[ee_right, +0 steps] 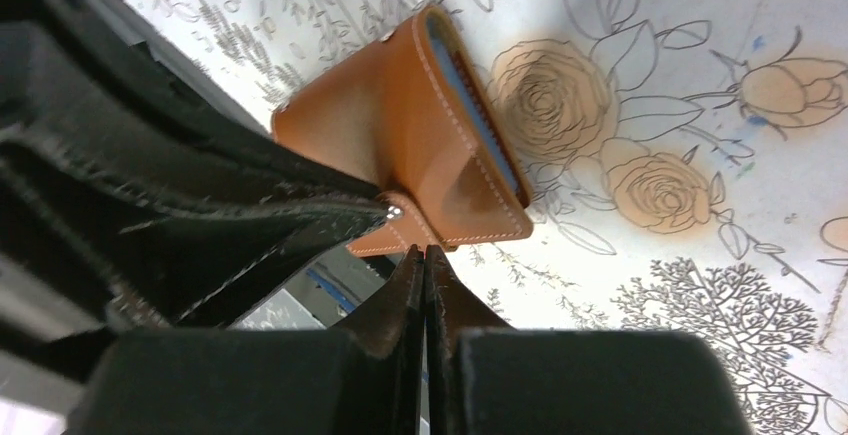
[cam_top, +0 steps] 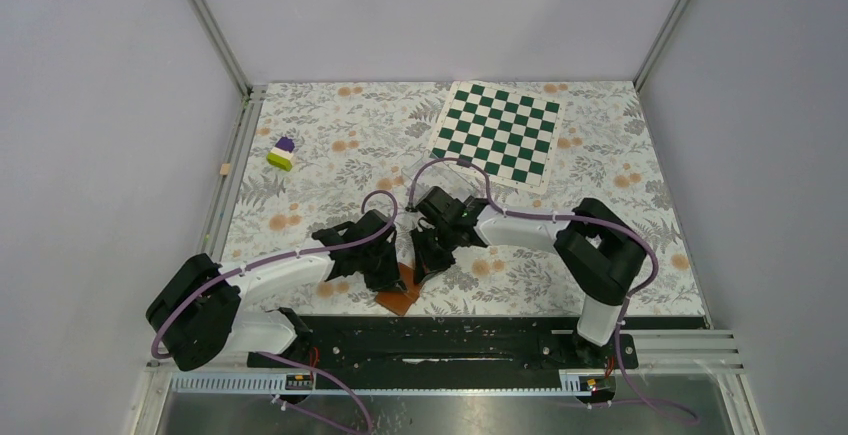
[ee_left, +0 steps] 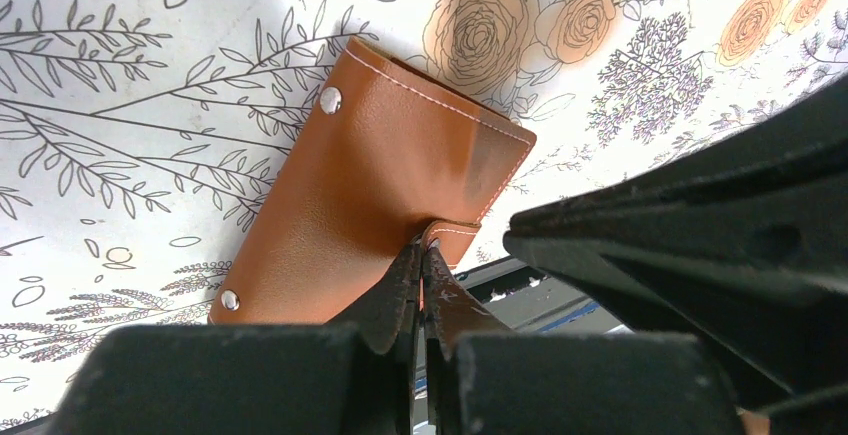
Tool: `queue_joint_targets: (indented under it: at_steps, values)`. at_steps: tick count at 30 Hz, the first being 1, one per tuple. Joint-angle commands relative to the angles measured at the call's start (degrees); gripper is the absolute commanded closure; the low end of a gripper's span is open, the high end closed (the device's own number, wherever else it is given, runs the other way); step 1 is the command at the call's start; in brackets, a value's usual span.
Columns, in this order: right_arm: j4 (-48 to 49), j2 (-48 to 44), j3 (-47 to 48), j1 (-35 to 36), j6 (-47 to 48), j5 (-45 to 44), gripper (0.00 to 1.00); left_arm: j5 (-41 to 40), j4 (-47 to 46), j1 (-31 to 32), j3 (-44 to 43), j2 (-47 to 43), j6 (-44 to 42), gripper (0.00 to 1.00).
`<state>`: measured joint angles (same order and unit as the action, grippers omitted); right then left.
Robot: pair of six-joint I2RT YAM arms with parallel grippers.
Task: Put the credit cards into the card holder
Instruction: Close the card holder at the center of the board.
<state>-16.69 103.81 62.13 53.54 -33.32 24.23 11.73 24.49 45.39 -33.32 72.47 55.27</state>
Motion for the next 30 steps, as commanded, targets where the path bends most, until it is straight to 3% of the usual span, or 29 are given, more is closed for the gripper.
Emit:
queue_joint_targets:
  at_steps: [1,30]
  values:
    - [3.46,-3.98,-1.82,0.68,-1.46,3.35,1.00,-2.65,2.92,0.23,-0.19,-0.32,-0.08,1.00]
    - [2.44,4.74,0.80,4.29,-0.11,-0.34,1.00,-2.79,3.11,0.23,-0.66,0.12,-0.32,1.00]
